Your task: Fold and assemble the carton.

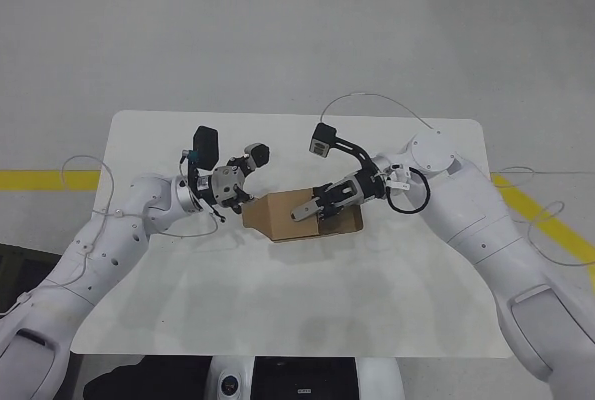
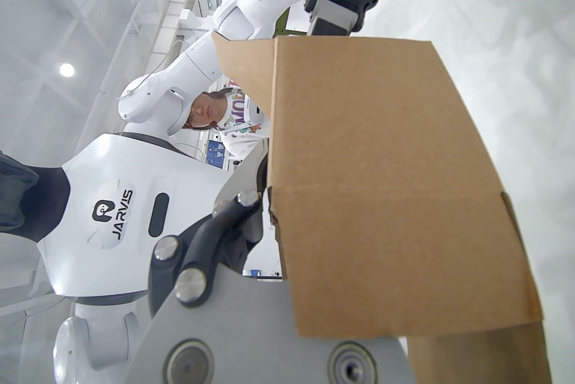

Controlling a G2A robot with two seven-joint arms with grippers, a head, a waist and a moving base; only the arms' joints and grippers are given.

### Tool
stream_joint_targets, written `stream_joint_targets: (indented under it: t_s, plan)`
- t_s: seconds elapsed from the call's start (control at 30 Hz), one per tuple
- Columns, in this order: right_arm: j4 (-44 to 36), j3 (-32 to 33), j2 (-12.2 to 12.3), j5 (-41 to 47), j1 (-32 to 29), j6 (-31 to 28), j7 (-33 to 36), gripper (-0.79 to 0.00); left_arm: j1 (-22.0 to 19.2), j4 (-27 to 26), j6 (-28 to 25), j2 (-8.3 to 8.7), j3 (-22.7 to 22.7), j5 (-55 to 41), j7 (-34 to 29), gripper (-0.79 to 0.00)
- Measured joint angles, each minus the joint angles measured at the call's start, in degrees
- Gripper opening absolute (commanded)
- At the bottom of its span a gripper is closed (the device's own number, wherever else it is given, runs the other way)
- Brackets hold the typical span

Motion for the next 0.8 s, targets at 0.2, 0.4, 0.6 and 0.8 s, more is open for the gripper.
stream_joint_targets:
  t_s: [0.2, 0.4, 0.6, 0.8]
  plan:
    - [0.13, -0.12, -0.13, 0.20, -0.03, 0.00, 0.00, -0.785, -0.14, 0.38, 0.00, -0.28, 0.30, 0.02, 0.04, 0.000]
    - [1.17, 0.87, -0.01, 0.30, -0.07, -0.17, -0.17, -0.785, -0.39, 0.66, 0.00, -0.41, 0.23, 0.03, 0.30, 0.000]
    - [3.59, 3.78, 0.69, -0.14, -0.51, -1.24, -1.25, -0.785, 0.63, 1.78, 0.00, 0.48, -1.91, 0.51, 1.76, 0.000]
    - [3.86, 5.37, 0.98, -1.05, -1.07, -1.80, -1.80, -0.785, 2.40, 0.18, 0.00, 1.56, -4.47, 2.00, 2.66, 0.000]
